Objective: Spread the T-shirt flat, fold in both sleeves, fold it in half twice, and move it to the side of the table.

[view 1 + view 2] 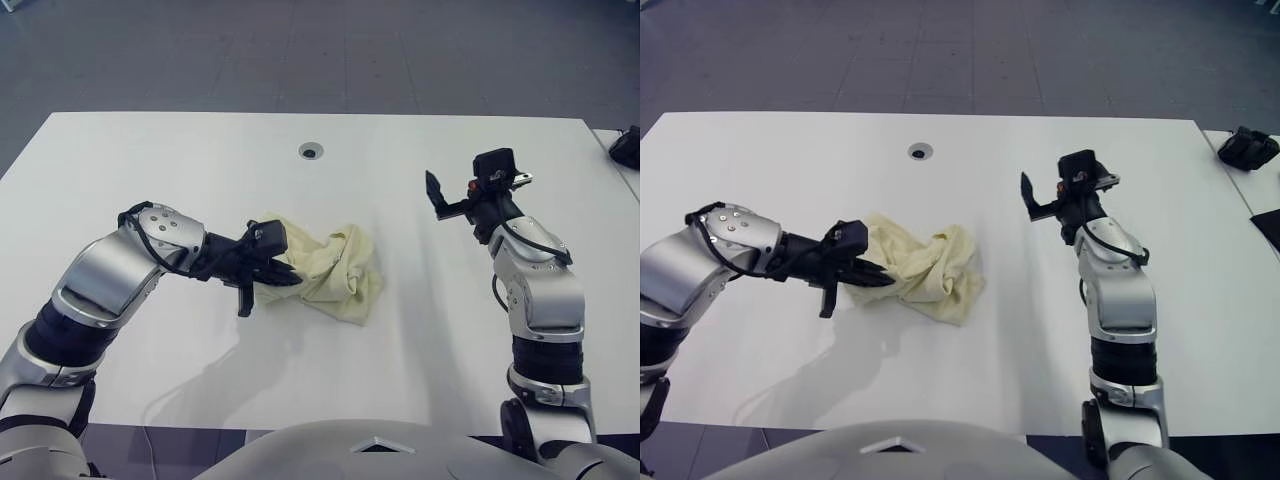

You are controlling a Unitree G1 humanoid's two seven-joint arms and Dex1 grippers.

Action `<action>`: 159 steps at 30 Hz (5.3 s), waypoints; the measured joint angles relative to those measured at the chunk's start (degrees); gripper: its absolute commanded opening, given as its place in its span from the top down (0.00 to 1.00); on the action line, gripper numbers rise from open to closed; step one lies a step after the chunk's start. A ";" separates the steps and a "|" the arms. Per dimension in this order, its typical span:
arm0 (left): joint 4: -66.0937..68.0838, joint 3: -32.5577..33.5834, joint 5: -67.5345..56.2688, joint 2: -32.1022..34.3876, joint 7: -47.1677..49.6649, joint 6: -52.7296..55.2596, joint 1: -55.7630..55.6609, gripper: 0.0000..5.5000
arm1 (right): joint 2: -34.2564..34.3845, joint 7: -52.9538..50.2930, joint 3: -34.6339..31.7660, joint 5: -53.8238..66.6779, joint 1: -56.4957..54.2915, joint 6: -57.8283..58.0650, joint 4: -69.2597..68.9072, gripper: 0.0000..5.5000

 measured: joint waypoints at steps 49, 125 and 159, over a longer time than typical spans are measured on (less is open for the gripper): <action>-4.36 -8.08 3.95 -1.07 4.10 -1.83 3.84 1.00 | -21.69 49.57 27.09 -14.24 -5.83 -33.20 12.29 0.12; 75.08 -5.18 44.22 -23.90 26.12 -61.00 -35.61 1.00 | -8.76 22.65 12.66 -13.47 -48.65 -55.32 71.95 1.00; -6.03 -6.47 30.13 5.09 -11.18 -33.81 16.43 0.80 | -41.52 53.64 13.66 12.64 20.54 -7.12 -20.14 0.76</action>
